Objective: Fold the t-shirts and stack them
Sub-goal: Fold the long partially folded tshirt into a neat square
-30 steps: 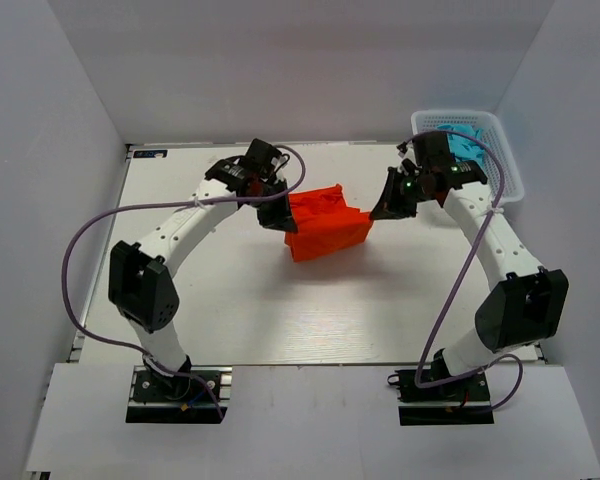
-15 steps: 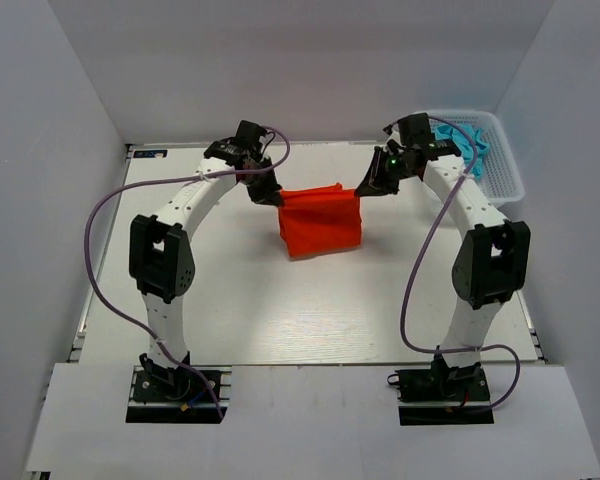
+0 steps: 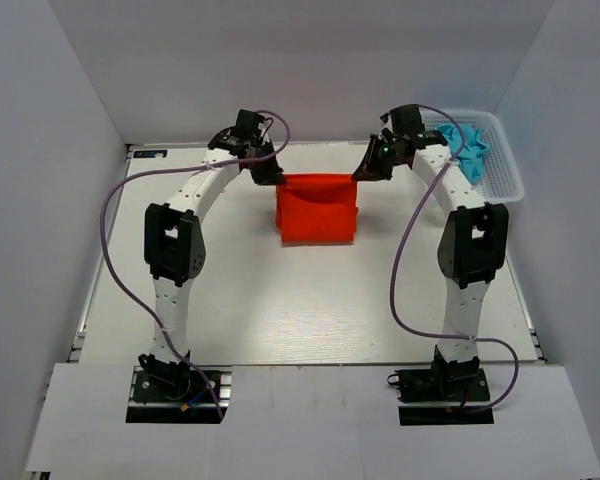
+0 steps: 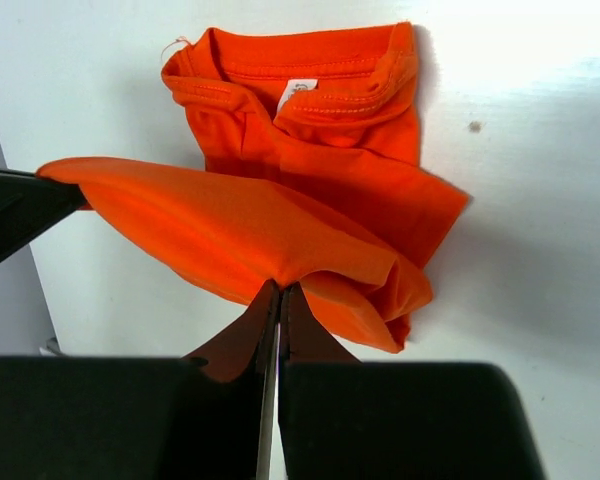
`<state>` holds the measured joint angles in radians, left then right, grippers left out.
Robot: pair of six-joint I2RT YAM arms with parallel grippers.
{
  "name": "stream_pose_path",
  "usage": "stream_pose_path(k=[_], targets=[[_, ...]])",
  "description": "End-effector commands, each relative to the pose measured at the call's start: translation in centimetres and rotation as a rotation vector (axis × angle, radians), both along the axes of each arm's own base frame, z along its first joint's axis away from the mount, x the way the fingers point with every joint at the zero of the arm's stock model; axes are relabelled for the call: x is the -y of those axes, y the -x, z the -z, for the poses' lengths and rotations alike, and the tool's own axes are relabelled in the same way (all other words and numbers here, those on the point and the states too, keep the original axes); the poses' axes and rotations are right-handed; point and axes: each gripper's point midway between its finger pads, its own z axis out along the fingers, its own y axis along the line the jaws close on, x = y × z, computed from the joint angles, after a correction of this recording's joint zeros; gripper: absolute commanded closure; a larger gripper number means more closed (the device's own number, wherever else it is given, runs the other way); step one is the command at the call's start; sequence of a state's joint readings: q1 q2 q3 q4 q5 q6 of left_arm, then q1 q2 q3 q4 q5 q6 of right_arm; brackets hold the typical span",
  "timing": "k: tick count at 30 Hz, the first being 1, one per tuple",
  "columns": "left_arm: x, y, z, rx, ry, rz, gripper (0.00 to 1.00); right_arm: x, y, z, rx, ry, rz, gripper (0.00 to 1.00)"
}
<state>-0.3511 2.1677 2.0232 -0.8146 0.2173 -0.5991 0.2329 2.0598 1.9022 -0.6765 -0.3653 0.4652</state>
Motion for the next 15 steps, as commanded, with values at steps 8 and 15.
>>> stream_pose_path(k=[8, 15], targets=[[0.0, -6.2, -2.6, 0.178, 0.097, 0.006, 1.00, 2.0, -5.4, 0.1, 0.078, 0.006, 0.095, 1.00], [-0.5, -13.3, -0.4, 0.302, 0.194, -0.081, 0.21, 0.8, -13.1, 2.0, 0.343, -0.046, 0.055, 0.57]])
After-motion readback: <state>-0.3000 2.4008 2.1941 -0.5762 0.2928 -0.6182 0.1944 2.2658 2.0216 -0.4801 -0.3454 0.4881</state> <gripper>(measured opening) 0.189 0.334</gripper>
